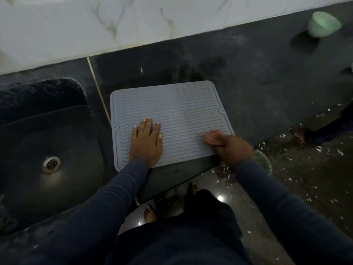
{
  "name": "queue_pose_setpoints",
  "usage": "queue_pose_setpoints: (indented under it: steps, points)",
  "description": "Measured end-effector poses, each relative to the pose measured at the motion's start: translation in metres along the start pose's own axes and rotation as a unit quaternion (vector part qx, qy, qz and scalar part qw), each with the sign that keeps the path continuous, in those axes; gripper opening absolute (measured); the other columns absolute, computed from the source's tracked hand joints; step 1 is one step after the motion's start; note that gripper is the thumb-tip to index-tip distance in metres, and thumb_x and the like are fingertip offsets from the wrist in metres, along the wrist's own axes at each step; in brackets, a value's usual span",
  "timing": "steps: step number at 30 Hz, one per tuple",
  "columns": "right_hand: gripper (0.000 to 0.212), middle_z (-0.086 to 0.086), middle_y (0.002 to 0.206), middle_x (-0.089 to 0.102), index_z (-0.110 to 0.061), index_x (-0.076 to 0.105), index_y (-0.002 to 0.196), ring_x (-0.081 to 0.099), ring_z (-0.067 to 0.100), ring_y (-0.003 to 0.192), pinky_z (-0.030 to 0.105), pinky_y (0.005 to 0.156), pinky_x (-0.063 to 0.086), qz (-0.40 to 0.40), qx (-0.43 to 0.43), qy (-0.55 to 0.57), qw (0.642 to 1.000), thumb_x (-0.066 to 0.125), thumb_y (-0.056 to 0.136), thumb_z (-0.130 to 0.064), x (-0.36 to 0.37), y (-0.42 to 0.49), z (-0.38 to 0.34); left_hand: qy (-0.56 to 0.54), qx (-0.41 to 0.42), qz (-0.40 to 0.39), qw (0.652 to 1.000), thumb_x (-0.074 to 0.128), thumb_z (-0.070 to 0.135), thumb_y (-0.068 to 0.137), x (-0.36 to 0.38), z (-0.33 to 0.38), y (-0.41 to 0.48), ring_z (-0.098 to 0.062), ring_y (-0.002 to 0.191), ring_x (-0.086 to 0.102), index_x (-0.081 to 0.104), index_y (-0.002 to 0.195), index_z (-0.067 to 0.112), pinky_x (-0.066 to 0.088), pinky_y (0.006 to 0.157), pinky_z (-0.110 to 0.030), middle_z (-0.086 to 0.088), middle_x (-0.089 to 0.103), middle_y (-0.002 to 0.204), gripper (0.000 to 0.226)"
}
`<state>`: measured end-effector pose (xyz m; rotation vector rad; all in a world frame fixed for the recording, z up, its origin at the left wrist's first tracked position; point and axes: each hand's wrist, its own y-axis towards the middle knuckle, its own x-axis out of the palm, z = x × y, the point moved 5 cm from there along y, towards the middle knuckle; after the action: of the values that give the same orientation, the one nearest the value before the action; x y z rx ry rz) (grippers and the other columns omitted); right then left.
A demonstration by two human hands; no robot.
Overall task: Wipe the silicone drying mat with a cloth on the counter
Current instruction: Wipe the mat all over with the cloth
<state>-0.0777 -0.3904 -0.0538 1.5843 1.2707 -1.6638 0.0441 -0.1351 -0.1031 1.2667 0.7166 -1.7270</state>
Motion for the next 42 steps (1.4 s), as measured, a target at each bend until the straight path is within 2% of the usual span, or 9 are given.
queue_pose_setpoints:
  steps: [5,9,12,21,24,30,35,39,42]
  points:
    - [0.067,0.017,0.101,0.07,-0.014,0.07,0.109,0.067,0.036,0.093,0.039,0.08,0.054,0.009,0.154,0.069,0.986,0.051,0.082,-0.072,-0.028,0.021,0.044,-0.002,-0.006,0.01,1.0,0.03,0.034,0.097,0.002,0.0,0.0,-0.03,0.141,0.027,0.043,0.142,0.014,0.014,0.116,-0.05,-0.014,0.034,0.151,0.052]
    - [0.049,0.005,0.11,0.07,-0.031,0.064,0.12,0.064,0.027,0.102,0.033,0.083,0.049,0.013,-0.025,0.183,0.983,0.044,0.09,-0.065,-0.007,0.011,-0.081,0.012,-0.006,-0.002,1.0,0.025,0.036,0.096,0.0,-0.001,0.001,-0.03,0.142,0.024,0.039,0.144,0.015,0.013,0.116,-0.05,-0.013,0.031,0.153,0.055]
    - [0.043,0.002,0.123,0.063,-0.032,0.059,0.124,0.059,0.024,0.111,0.037,0.092,0.047,-0.05,-0.143,0.149,0.977,0.035,0.097,-0.057,0.026,-0.02,-0.155,0.035,0.011,-0.031,0.999,0.014,0.045,0.089,0.003,-0.002,0.0,-0.029,0.145,0.015,0.029,0.149,0.017,0.006,0.117,-0.047,-0.012,0.021,0.157,0.068]
    - [0.052,0.007,0.113,0.069,-0.04,0.063,0.119,0.064,0.034,0.103,0.039,0.084,0.049,0.009,0.056,0.054,0.997,0.045,0.084,-0.074,-0.017,0.019,0.005,0.014,-0.001,0.013,1.0,0.025,0.034,0.097,0.0,-0.002,-0.001,-0.03,0.141,0.027,0.041,0.143,0.015,0.014,0.116,-0.049,-0.014,0.034,0.152,0.053]
    - [0.049,0.011,0.11,0.068,-0.023,0.066,0.109,0.063,0.035,0.103,0.037,0.081,0.047,-0.011,0.069,0.079,0.994,0.052,0.086,-0.063,-0.017,0.031,-0.018,0.009,-0.005,0.002,1.0,0.021,0.036,0.097,0.0,-0.001,-0.001,-0.029,0.142,0.024,0.039,0.144,0.016,0.011,0.117,-0.047,-0.013,0.031,0.153,0.055]
    - [0.043,0.008,0.122,0.063,-0.02,0.058,0.123,0.059,0.031,0.113,0.037,0.09,0.045,-0.068,-0.103,0.111,0.986,0.051,0.092,-0.049,0.017,-0.005,-0.154,0.01,0.005,-0.023,1.0,0.019,0.045,0.091,0.0,-0.002,-0.001,-0.029,0.144,0.018,0.034,0.147,0.016,0.007,0.117,-0.047,-0.013,0.024,0.156,0.065]
    - [0.04,0.0,0.112,0.068,-0.037,0.059,0.114,0.063,0.027,0.102,0.037,0.082,0.046,-0.022,-0.011,0.093,0.995,0.044,0.09,-0.064,-0.004,0.015,-0.06,0.002,-0.004,0.008,1.0,0.026,0.034,0.097,-0.004,0.0,-0.002,-0.028,0.143,0.023,0.039,0.144,0.016,0.011,0.117,-0.047,-0.012,0.031,0.153,0.052]
    - [0.034,0.015,0.114,0.065,-0.025,0.051,0.115,0.062,0.037,0.103,0.039,0.078,0.042,-0.008,0.108,0.015,0.994,0.041,0.095,-0.051,-0.025,0.037,0.024,0.002,-0.003,0.008,1.0,0.029,0.034,0.097,-0.004,0.0,-0.002,-0.028,0.142,0.025,0.04,0.144,0.016,0.011,0.116,-0.047,-0.012,0.032,0.153,0.051]
    - [0.031,0.019,0.118,0.062,-0.018,0.048,0.119,0.059,0.04,0.107,0.04,0.083,0.043,-0.017,0.091,0.047,0.995,0.04,0.097,-0.039,-0.027,0.041,-0.004,0.005,-0.006,0.006,1.0,0.027,0.035,0.097,-0.004,0.0,-0.002,-0.028,0.142,0.024,0.039,0.144,0.016,0.01,0.116,-0.047,-0.012,0.031,0.153,0.052]
